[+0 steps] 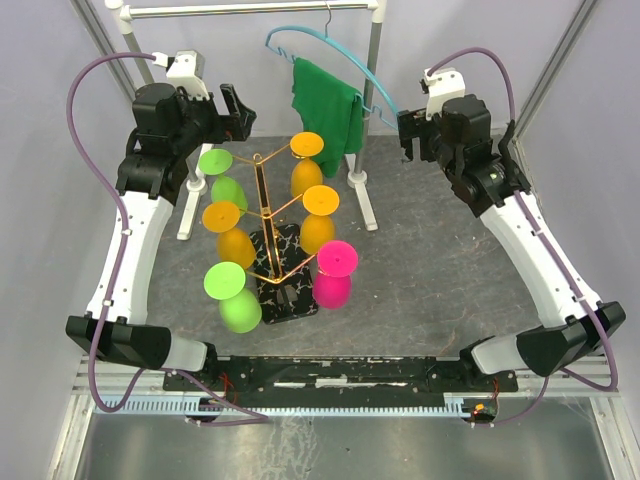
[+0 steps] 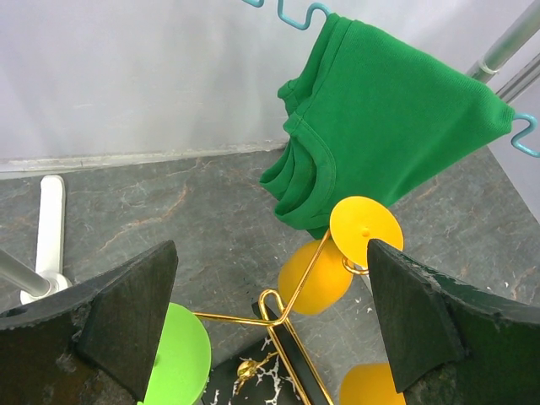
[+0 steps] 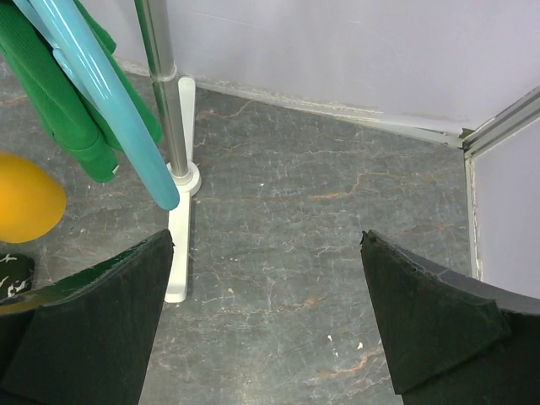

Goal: Place the wine glass upside down on the wine glass rack
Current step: Reset both arms

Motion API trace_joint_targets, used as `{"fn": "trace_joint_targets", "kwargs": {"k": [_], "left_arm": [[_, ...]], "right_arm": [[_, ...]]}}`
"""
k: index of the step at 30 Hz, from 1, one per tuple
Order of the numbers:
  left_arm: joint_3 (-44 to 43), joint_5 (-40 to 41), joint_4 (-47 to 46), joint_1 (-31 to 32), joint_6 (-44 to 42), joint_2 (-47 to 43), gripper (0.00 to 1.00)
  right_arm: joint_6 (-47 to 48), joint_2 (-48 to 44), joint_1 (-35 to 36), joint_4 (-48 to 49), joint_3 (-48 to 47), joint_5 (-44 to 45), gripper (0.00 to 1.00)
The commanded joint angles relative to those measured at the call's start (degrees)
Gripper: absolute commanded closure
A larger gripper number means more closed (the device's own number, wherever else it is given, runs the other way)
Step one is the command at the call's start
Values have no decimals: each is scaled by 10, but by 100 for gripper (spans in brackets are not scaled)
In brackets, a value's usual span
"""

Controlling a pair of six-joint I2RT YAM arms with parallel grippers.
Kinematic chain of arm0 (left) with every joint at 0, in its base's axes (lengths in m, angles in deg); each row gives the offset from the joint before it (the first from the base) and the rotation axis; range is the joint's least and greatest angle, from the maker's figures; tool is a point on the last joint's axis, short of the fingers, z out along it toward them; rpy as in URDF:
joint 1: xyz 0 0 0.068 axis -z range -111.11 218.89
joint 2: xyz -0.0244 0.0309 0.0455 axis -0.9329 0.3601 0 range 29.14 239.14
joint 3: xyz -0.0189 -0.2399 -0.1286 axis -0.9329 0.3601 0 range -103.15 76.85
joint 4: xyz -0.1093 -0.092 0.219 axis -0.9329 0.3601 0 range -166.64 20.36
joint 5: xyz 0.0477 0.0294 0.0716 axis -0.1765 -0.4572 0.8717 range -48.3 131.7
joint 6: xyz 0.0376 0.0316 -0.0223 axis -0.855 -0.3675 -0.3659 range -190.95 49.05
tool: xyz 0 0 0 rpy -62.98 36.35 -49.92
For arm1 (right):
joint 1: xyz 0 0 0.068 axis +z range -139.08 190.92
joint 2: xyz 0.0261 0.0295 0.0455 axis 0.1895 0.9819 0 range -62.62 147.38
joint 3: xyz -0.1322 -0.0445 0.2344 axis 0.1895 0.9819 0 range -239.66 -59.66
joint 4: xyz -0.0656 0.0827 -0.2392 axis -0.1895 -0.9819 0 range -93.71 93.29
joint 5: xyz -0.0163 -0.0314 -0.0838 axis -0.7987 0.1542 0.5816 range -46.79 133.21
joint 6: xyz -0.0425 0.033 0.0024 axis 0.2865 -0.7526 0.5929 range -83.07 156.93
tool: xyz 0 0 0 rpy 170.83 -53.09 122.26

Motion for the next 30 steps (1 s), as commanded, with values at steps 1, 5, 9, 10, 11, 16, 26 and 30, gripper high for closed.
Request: {"fn": "trace_joint_targets", "kwargs": {"k": [1, 5, 9, 10, 11, 16, 26, 30], "left_arm": [[-5, 10, -12, -3, 11, -18, 1], [-5, 9, -10, -2, 9, -18, 1], [-1, 12, -8, -3, 7, -18, 1], [0, 13, -8, -2, 7, -19, 1], [1, 15, -9, -3, 6, -19, 1], [3, 19, -7, -3, 3, -21, 1], [8, 22, -6, -2, 0, -23, 1], [8, 22, -7, -3, 0, -23, 1]], "right_arm": [[-1, -19, -3, 24, 5, -3, 0], [-1, -20, -4, 24, 9, -3, 0], [2, -25, -5, 23, 12, -2, 0], [2, -25, -5, 24, 12, -1, 0], [2, -26, -6, 24, 13, 0, 0], [2, -28, -8, 25, 18, 0, 0], [-2, -27, -9, 27, 23, -5, 0], [-5, -29, -8, 22, 24, -8, 0]]}}
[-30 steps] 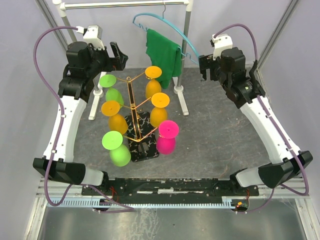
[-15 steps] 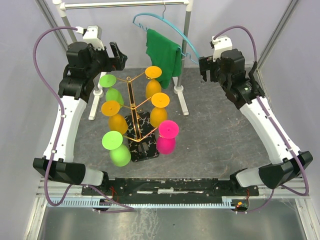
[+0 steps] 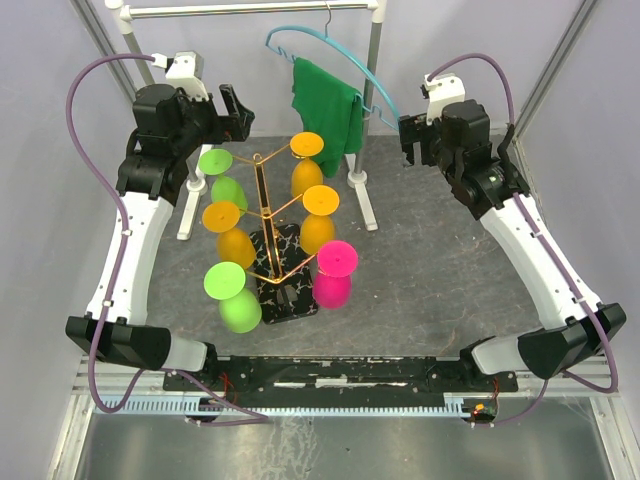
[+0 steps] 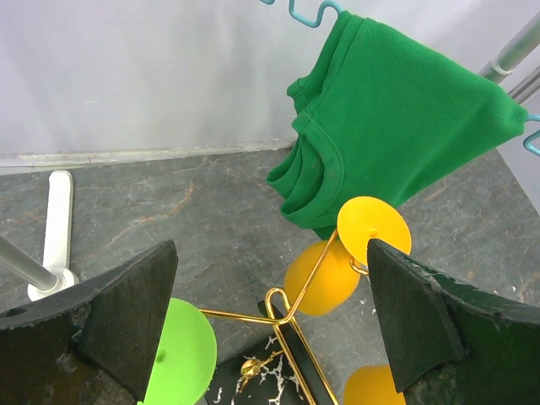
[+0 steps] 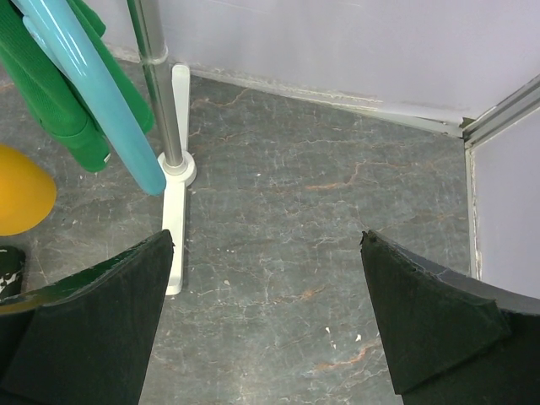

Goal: Place the wine glass upside down on the wine glass rack
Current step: Reset both arms

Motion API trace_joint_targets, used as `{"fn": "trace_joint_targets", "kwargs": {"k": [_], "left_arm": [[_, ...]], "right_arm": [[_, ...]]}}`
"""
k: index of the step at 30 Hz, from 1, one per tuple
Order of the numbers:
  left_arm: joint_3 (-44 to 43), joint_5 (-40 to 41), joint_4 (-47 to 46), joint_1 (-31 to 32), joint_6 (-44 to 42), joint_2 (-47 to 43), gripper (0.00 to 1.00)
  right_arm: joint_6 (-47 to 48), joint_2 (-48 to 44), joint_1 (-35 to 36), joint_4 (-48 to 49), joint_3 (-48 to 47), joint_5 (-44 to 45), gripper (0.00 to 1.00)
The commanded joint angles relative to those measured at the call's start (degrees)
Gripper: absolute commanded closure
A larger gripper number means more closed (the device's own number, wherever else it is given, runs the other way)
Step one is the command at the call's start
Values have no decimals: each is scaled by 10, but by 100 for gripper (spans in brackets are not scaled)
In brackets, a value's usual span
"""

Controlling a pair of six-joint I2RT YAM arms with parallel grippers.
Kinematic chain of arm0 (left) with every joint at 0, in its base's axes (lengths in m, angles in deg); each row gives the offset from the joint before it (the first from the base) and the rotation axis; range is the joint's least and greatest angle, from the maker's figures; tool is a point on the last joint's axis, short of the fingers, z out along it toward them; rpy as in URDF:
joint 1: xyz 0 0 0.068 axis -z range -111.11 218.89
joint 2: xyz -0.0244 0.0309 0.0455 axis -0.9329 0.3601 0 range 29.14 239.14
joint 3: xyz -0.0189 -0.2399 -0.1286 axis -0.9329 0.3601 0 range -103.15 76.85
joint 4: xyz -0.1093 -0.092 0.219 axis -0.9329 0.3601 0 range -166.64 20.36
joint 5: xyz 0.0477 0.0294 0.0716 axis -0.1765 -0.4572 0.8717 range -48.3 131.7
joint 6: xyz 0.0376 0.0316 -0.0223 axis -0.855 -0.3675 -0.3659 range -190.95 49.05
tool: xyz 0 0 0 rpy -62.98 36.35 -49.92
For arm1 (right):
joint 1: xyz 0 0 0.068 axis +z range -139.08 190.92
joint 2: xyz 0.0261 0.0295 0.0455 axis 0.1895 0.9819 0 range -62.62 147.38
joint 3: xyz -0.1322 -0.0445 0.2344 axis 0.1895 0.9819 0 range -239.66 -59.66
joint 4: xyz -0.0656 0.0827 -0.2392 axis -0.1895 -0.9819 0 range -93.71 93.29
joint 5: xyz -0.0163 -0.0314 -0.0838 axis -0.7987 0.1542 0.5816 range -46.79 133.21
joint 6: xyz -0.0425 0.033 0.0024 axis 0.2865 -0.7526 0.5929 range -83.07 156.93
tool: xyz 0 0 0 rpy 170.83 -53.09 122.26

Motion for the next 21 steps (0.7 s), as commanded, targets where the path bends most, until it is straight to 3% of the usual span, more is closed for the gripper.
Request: {"fn": "trace_joint_targets", "kwargs": {"k": [1, 21], "left_arm": [[3, 9, -6, -3, 0, -20, 1], [2, 10, -6, -3, 4, -18, 1]], "right_arm": [[-6, -22, -3, 17, -2, -9, 0], [-3, -23, -3, 13, 2, -11, 0]]}}
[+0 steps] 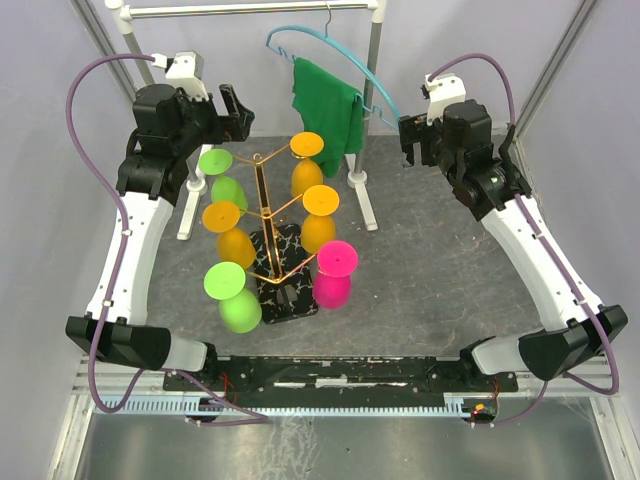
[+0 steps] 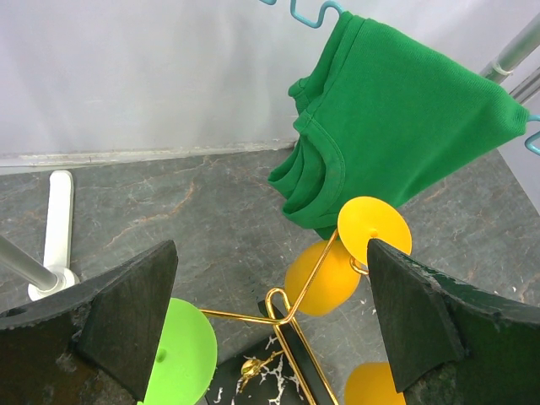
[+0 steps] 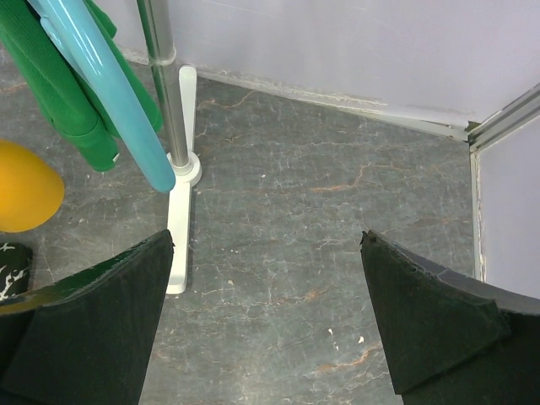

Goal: Place the wine glass upside down on the wine glass rack
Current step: Reset both arms

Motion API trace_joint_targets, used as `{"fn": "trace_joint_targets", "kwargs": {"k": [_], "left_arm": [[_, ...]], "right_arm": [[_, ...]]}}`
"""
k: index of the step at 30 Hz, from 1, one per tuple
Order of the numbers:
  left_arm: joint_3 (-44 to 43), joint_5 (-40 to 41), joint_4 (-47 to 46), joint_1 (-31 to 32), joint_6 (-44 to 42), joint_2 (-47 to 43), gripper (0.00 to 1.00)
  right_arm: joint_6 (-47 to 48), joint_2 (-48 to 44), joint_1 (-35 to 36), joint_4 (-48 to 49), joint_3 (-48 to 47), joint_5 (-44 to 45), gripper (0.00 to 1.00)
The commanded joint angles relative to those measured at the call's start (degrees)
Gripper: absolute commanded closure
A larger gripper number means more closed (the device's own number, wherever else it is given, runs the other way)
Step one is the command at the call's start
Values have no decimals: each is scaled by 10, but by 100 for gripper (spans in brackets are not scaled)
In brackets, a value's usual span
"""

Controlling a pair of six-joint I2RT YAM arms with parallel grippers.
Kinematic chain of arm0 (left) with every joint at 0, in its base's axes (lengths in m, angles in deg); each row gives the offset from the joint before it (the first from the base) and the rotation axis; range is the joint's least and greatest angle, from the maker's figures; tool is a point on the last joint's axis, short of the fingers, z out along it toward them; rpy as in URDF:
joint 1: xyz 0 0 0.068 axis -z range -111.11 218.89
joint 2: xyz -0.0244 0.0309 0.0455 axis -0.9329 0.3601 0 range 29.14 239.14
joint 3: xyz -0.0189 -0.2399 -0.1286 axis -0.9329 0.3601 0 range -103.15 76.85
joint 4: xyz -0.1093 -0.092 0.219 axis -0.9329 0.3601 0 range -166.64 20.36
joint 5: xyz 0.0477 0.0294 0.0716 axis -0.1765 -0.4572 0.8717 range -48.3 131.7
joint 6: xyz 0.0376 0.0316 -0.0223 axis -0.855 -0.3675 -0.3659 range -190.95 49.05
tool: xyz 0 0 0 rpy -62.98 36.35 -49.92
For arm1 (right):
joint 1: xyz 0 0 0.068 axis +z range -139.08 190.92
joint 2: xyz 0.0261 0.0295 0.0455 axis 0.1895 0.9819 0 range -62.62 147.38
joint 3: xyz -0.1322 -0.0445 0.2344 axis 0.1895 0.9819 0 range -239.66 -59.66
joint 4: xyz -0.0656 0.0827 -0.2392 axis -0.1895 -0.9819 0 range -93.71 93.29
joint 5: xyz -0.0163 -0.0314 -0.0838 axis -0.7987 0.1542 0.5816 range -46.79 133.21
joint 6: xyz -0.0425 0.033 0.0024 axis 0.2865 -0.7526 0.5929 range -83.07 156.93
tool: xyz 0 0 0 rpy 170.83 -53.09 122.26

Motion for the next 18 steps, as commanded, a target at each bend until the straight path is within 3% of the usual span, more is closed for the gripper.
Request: {"fn": "trace_joint_targets", "kwargs": {"k": [1, 18], "left_arm": [[2, 9, -7, -3, 5, -17, 1], [4, 63, -15, -3, 26, -24, 1]], "right_arm": [[-2, -18, -3, 13, 1, 0, 0], [-4, -17, -3, 17, 4, 3, 0]]}}
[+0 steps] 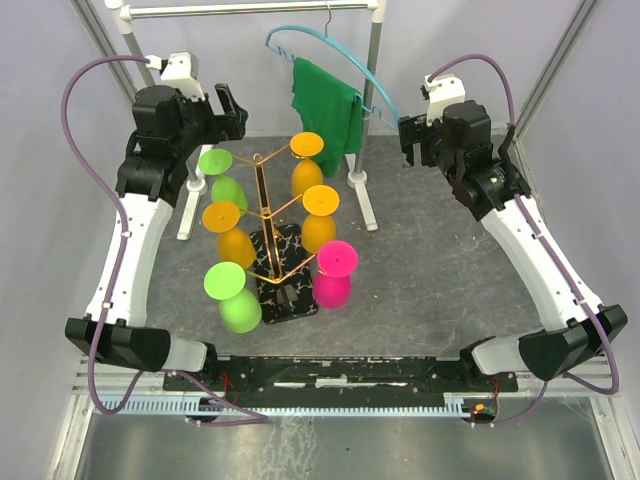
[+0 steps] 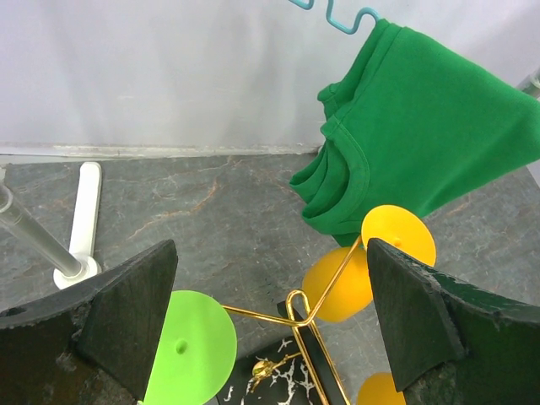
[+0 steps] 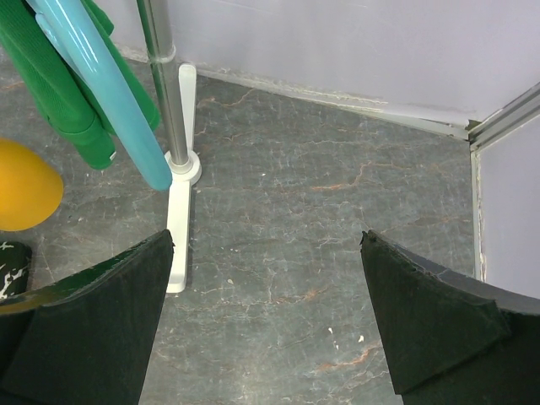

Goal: Place the wine glass upside down on the wine glass rack
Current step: Reset both arms

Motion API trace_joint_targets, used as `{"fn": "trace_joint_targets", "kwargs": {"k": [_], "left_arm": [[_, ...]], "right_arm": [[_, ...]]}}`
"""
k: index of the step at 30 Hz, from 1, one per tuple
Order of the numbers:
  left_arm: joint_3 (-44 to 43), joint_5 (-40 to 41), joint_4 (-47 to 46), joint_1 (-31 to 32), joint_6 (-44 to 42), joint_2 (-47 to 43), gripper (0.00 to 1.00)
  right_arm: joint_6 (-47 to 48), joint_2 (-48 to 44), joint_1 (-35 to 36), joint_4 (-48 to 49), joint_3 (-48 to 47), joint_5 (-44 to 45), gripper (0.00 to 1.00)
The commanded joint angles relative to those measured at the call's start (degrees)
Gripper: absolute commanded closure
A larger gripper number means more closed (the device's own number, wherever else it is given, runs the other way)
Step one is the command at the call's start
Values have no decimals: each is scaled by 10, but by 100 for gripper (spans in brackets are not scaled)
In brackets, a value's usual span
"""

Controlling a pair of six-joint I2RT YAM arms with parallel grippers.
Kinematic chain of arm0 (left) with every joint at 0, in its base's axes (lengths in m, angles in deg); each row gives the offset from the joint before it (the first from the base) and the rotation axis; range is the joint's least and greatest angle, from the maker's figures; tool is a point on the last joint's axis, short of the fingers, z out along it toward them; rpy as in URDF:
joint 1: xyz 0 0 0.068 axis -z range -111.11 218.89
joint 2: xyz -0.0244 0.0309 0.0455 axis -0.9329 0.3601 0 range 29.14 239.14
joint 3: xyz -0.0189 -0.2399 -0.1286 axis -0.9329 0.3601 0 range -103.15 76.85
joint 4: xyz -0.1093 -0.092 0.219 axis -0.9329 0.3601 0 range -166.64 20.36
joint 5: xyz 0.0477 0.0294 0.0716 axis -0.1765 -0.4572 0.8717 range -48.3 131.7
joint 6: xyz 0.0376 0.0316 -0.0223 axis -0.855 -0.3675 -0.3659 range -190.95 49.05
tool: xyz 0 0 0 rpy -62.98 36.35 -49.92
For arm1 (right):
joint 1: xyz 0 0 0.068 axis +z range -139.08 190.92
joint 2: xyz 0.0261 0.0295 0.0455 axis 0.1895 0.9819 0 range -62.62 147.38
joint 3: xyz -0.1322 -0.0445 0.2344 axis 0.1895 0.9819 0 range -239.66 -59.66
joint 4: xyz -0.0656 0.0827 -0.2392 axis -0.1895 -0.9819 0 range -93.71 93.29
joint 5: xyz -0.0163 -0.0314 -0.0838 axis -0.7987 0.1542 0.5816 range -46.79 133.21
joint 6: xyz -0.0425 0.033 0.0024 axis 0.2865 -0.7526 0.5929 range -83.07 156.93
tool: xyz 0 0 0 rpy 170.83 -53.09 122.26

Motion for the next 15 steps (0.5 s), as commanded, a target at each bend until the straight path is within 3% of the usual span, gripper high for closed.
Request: {"fn": "trace_joint_targets", "kwargs": {"k": [1, 15], "left_arm": [[0, 19, -16, -2, 25, -19, 1], [4, 13, -15, -2, 28, -17, 1]], "right_arm": [[-3, -17, -3, 17, 1, 3, 0], [-1, -22, -3, 16, 7, 7, 0]]}}
